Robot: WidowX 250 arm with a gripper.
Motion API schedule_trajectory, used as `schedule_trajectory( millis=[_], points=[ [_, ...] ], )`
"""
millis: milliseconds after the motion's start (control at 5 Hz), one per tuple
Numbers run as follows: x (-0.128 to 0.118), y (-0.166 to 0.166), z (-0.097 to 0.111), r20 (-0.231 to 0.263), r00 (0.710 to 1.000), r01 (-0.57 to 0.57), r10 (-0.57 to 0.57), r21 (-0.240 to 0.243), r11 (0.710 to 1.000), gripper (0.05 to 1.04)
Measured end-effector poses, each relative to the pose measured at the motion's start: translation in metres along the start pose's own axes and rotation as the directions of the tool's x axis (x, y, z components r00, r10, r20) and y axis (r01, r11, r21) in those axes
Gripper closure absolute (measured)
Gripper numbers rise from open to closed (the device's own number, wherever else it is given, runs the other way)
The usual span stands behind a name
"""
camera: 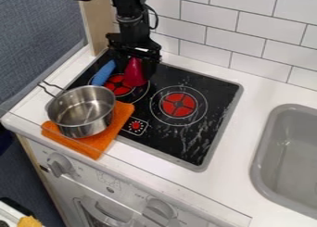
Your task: Put the red object next to the blue fork
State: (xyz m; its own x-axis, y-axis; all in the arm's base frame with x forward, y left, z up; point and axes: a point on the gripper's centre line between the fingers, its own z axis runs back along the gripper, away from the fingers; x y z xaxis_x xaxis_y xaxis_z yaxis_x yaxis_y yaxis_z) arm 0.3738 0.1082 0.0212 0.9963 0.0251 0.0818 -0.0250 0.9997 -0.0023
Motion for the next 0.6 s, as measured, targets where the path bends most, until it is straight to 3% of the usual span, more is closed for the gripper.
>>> schedule_trajectory(
  millis=[200,400,600],
  points=[
    [0.001,-0.005,0.013,0.026,0.999,0.035,-0.036,0.019,0.999,0.079],
    [0.006,-0.01,0.043,0.079,0.993,0.077,-0.083,0.071,0.994,0.084],
    [0.001,-0.014,0.046,0.072,0.992,0.102,-0.106,0.063,0.993,0.084]
  ],
)
